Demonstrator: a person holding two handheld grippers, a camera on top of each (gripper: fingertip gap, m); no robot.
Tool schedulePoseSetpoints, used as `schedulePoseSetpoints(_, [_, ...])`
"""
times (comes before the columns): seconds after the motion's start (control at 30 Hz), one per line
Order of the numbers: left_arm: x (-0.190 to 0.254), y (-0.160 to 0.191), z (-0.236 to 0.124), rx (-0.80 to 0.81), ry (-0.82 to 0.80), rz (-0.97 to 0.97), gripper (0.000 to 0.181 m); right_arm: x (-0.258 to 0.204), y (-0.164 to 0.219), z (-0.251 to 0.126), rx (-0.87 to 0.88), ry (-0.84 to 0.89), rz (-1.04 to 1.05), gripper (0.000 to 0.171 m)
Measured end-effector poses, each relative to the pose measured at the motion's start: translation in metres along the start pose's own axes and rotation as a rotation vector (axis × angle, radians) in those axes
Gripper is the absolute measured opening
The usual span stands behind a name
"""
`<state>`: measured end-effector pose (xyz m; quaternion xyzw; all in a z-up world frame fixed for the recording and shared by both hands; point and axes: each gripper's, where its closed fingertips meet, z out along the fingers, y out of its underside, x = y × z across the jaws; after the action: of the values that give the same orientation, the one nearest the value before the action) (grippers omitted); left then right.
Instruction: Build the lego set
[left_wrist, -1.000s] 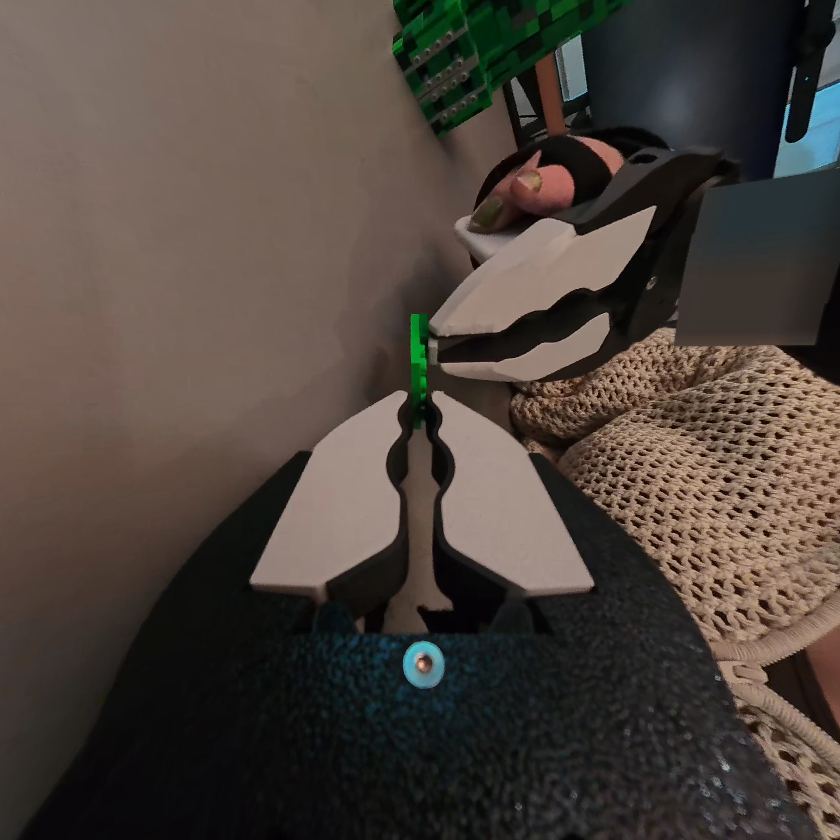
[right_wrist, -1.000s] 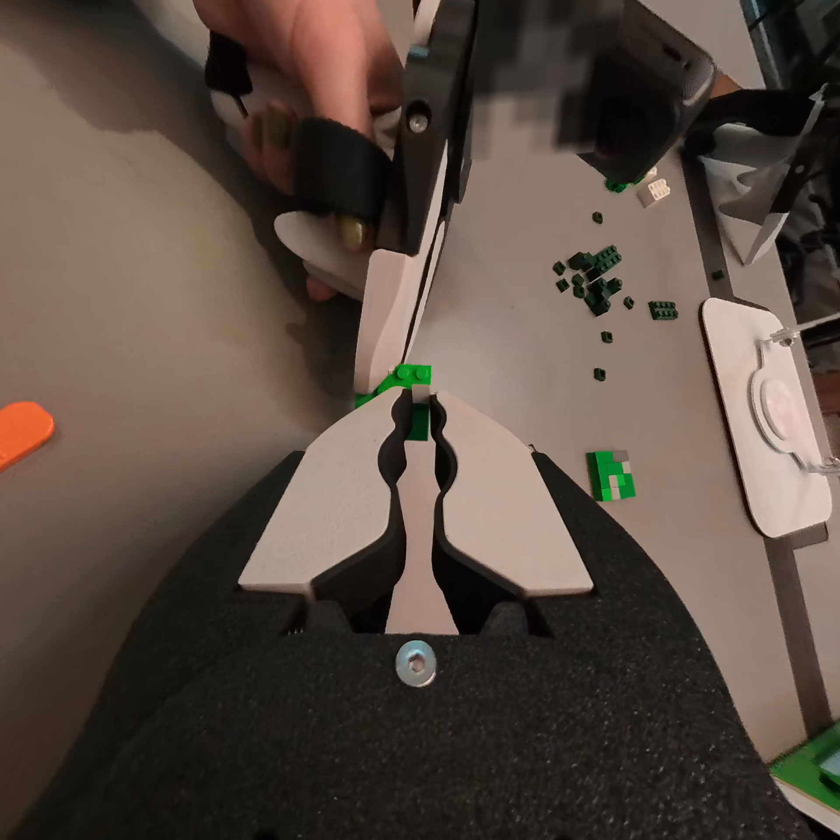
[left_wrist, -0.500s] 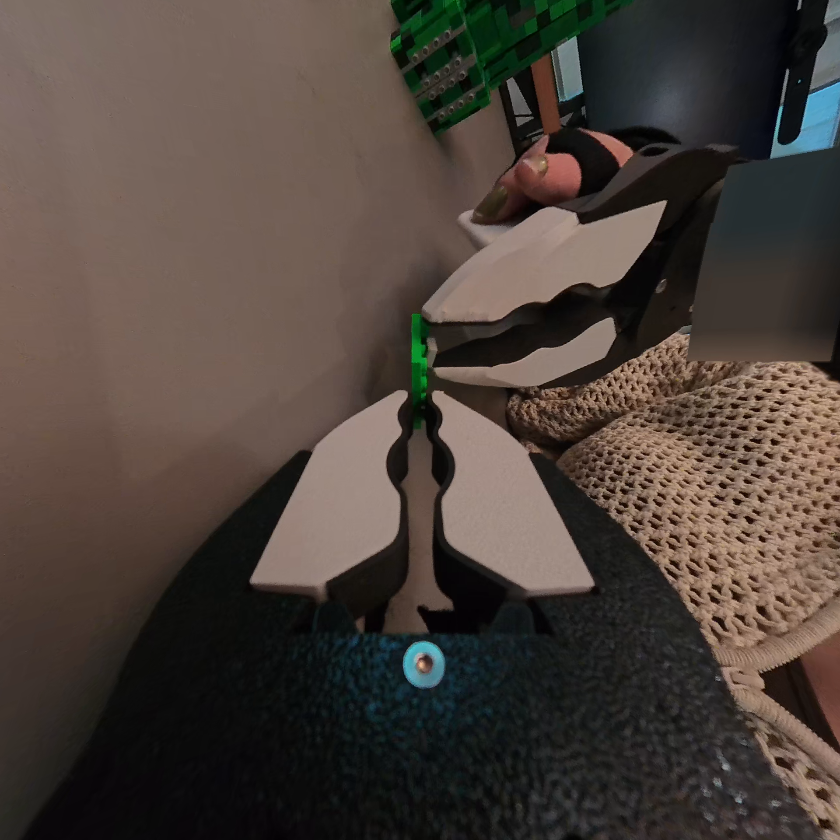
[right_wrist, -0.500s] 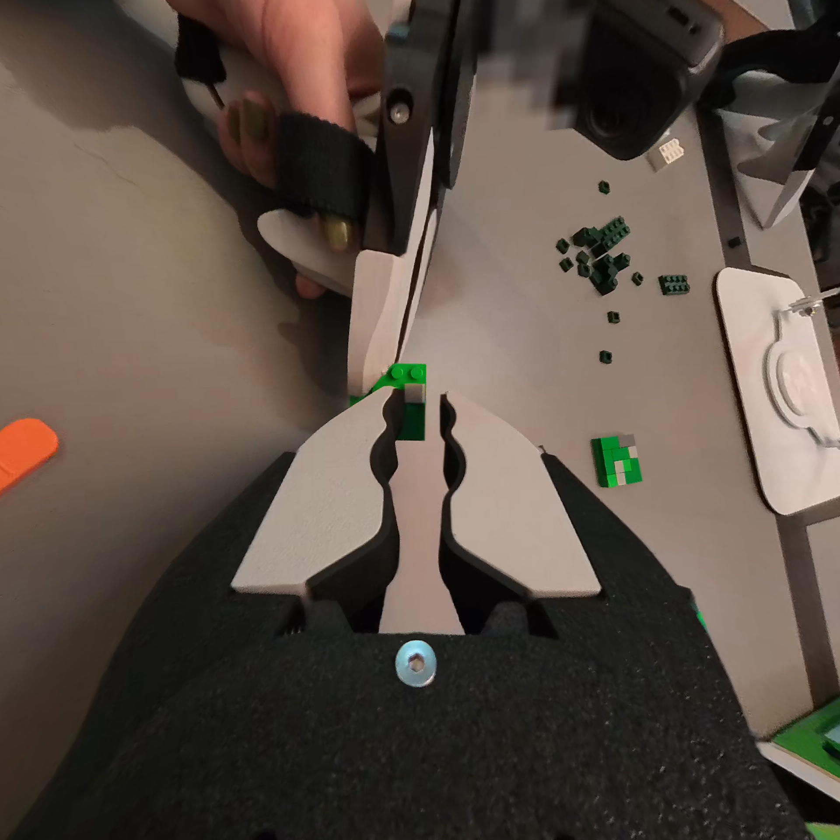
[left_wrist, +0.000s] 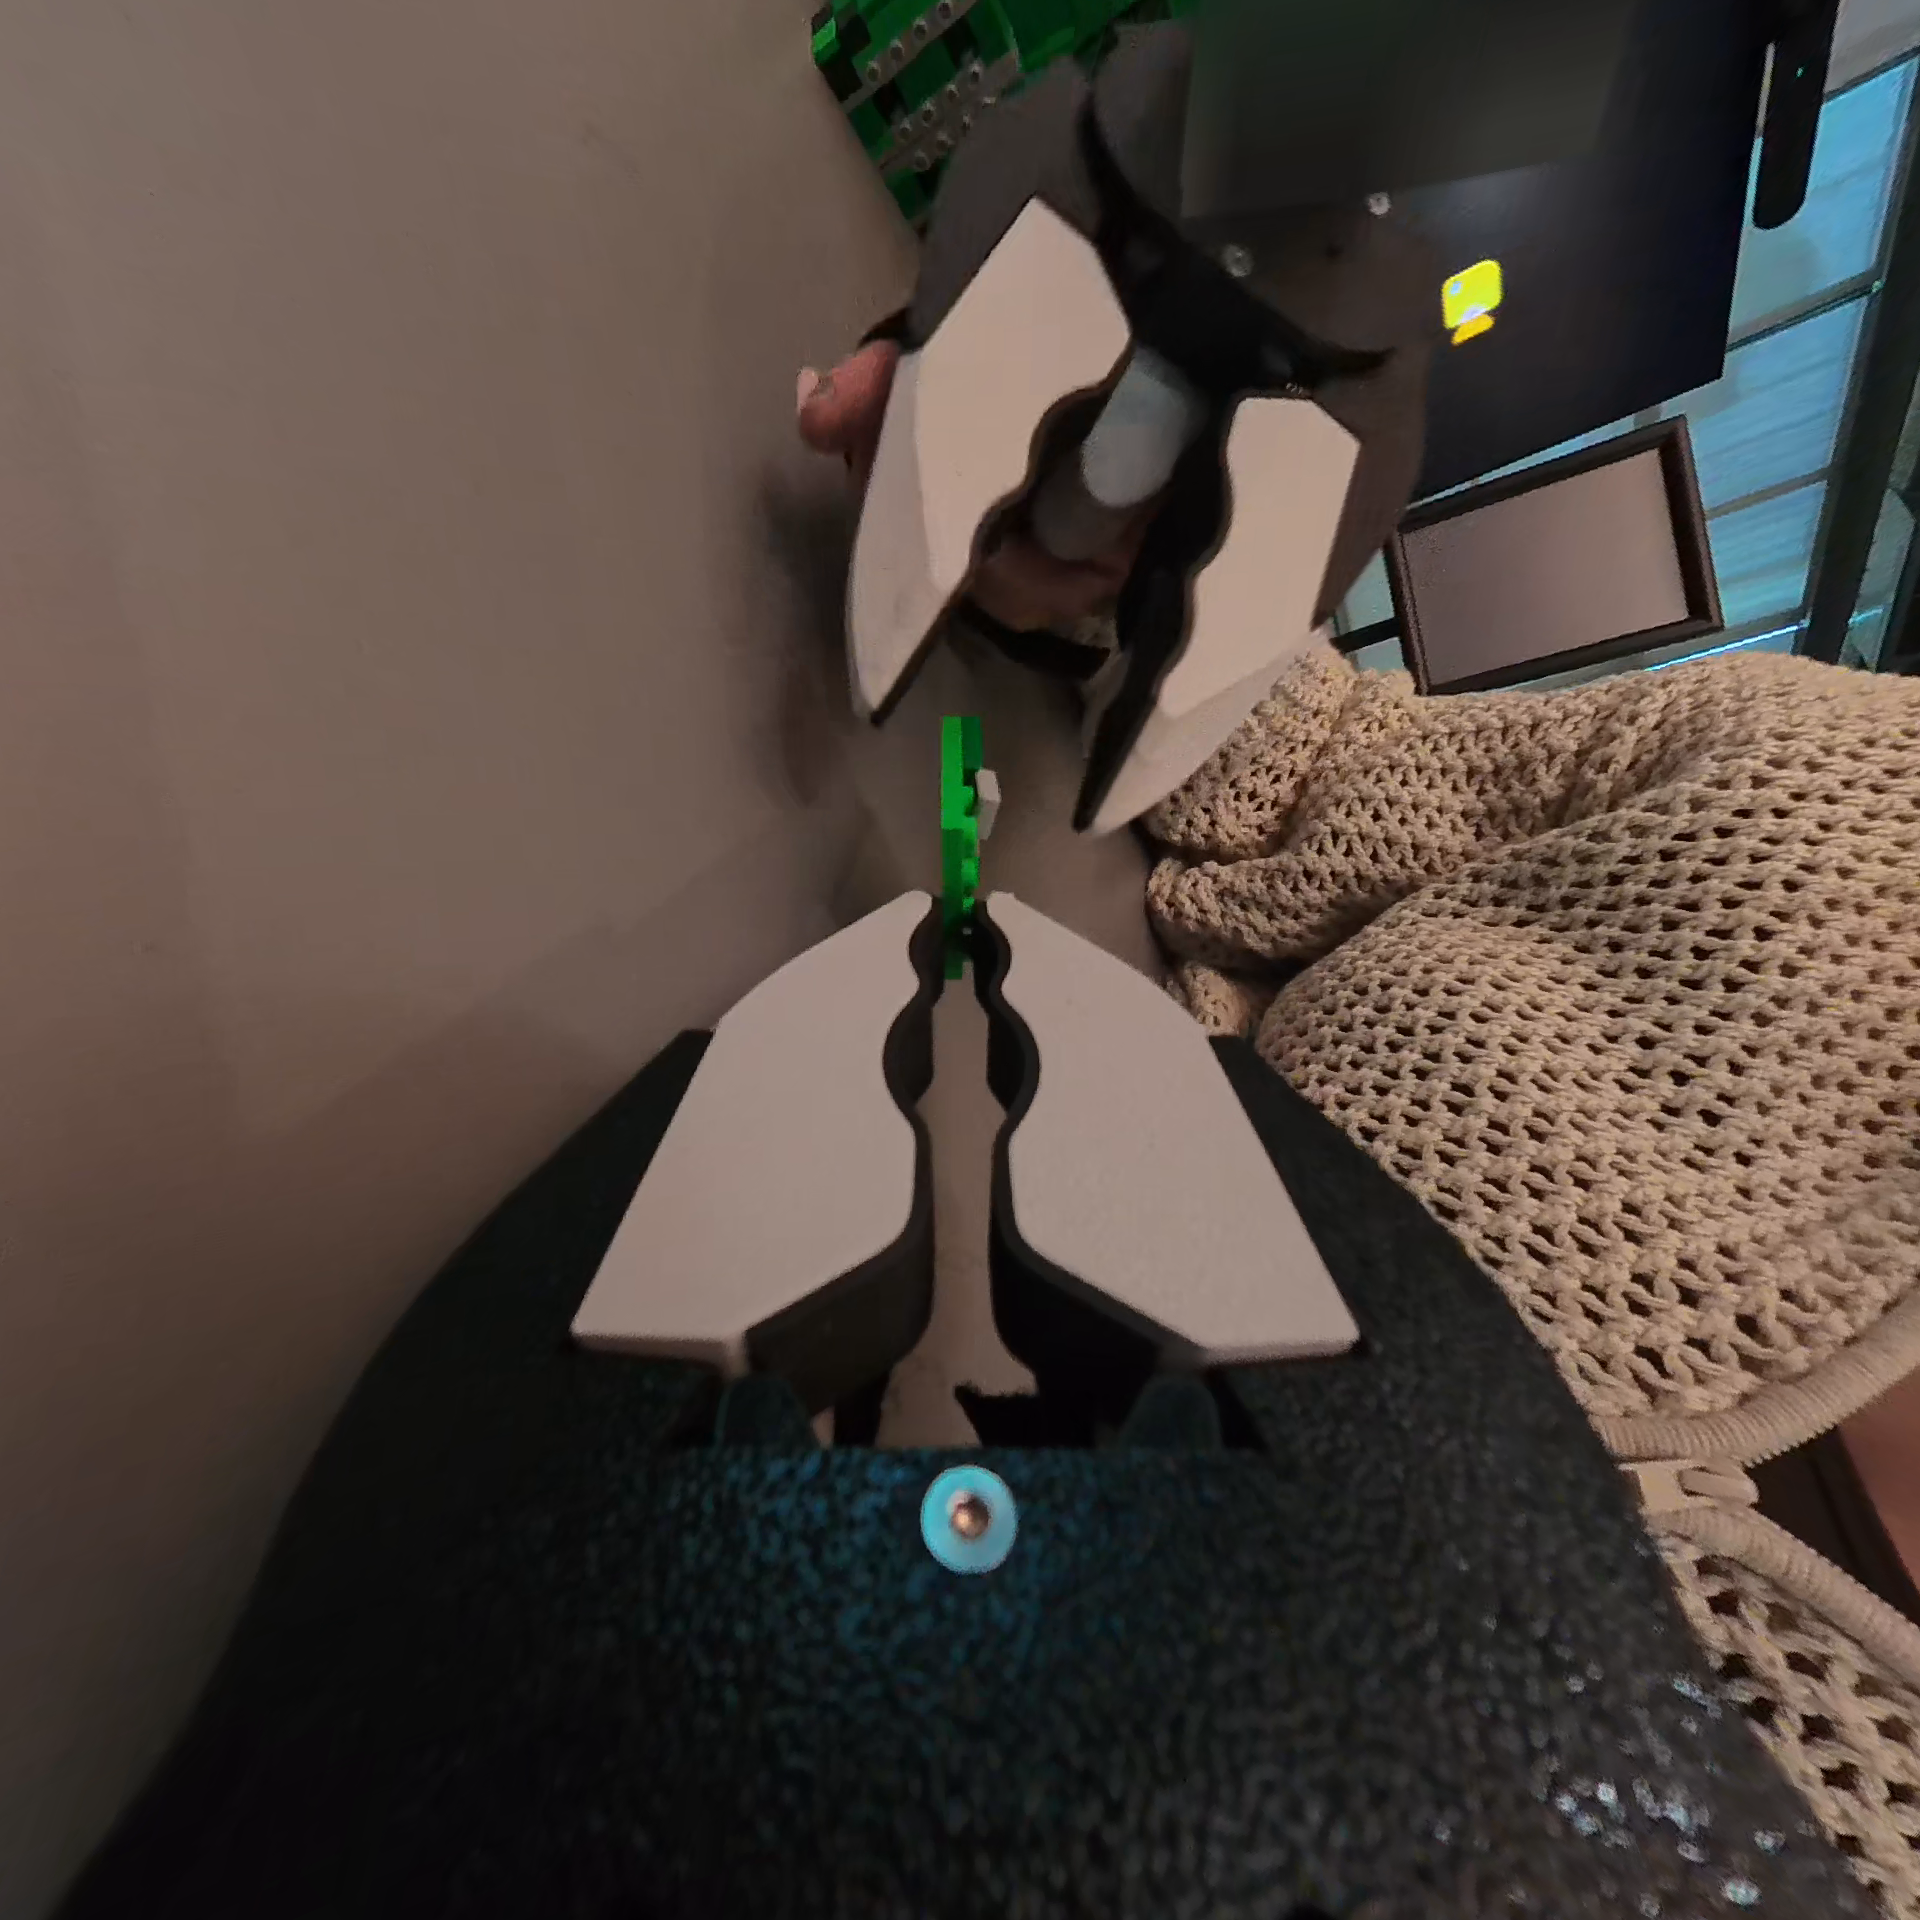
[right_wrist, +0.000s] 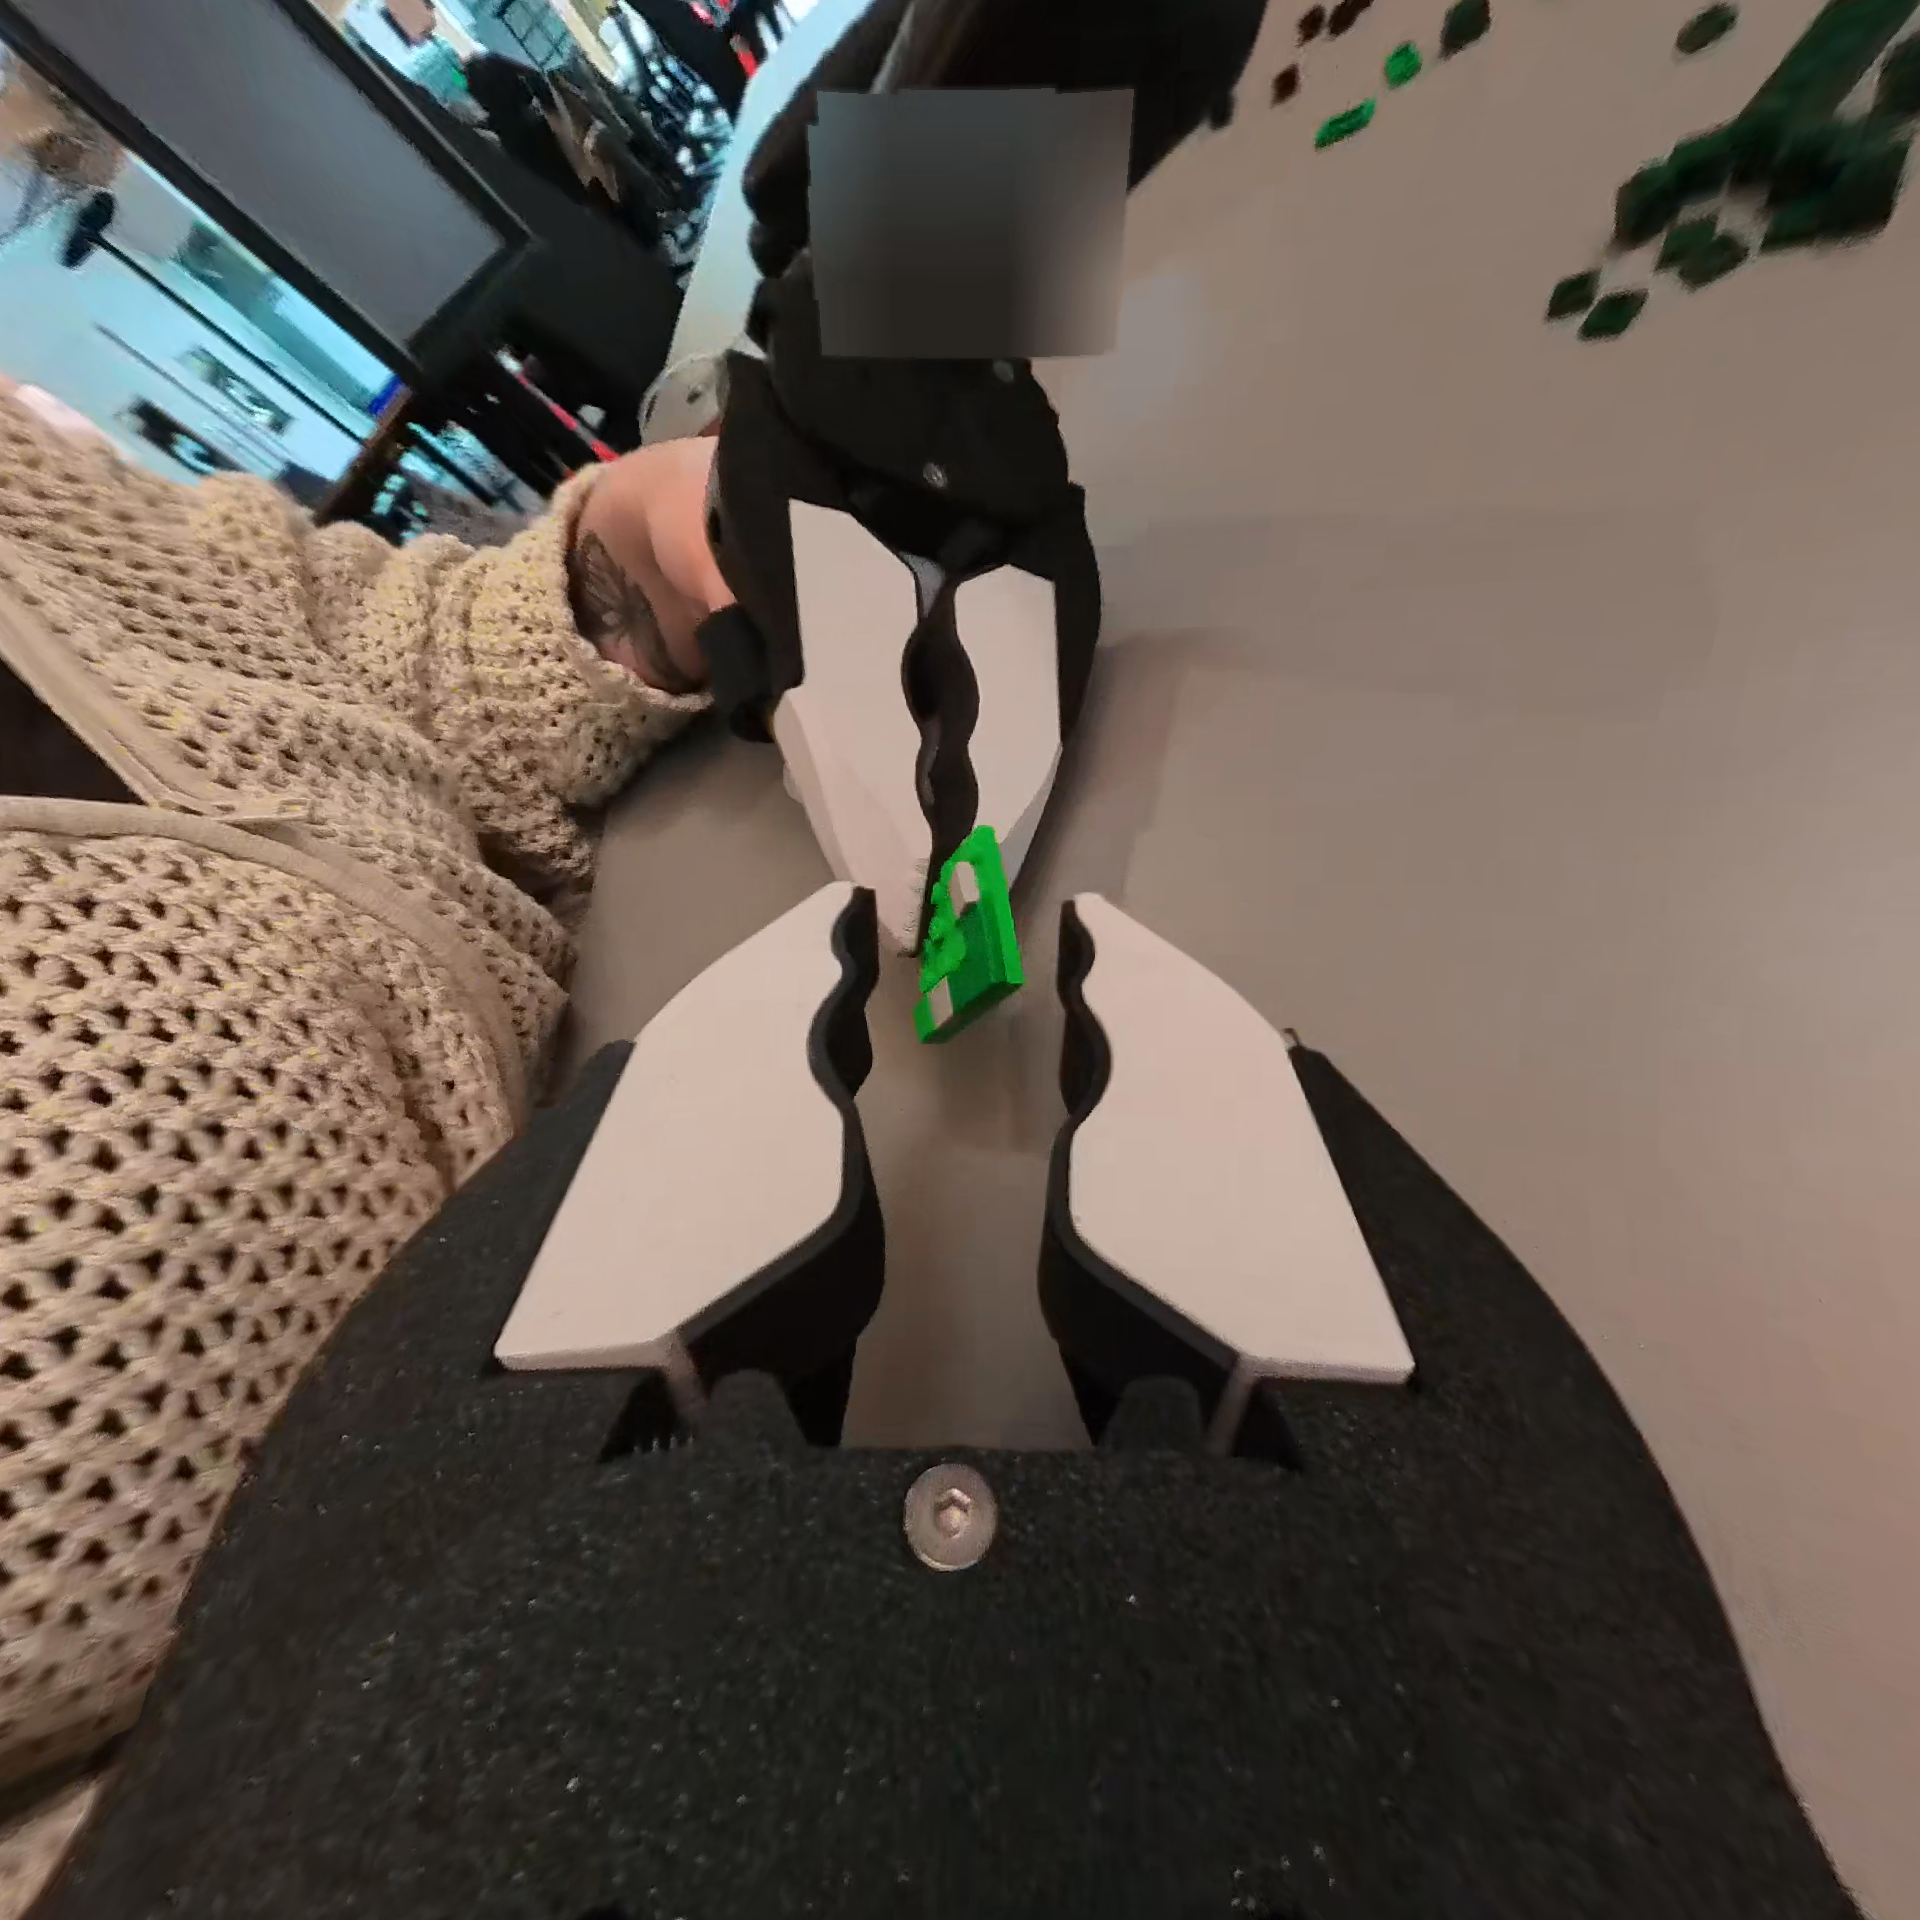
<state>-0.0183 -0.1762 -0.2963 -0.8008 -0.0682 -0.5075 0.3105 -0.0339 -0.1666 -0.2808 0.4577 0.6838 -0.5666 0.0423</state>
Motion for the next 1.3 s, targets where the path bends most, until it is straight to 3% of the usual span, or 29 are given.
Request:
schedulePoseSetpoints(0.37, [0.001,0.002,0.001,-0.013,0.002,0.022,0.004,0.0,0.001,0.008,-0.02,-0.056,0.081,0.011])
schedulePoseSetpoints(0.97, [0.002,0.005,0.0,-0.026,-0.004,0.098,0.005,-0.005,0.003,0.008,-0.039,-0.143,0.171,0.008])
schedulePoseSetpoints(1.07, [0.005,0.001,-0.001,0.002,-0.016,0.183,0.004,-0.006,-0.002,0.005,0.006,-0.116,0.081,0.008])
schedulePoseSetpoints(1.3, [0.022,-0.016,-0.004,0.118,-0.098,0.601,0.004,-0.022,-0.022,-0.007,0.139,0.035,-0.397,0.008])
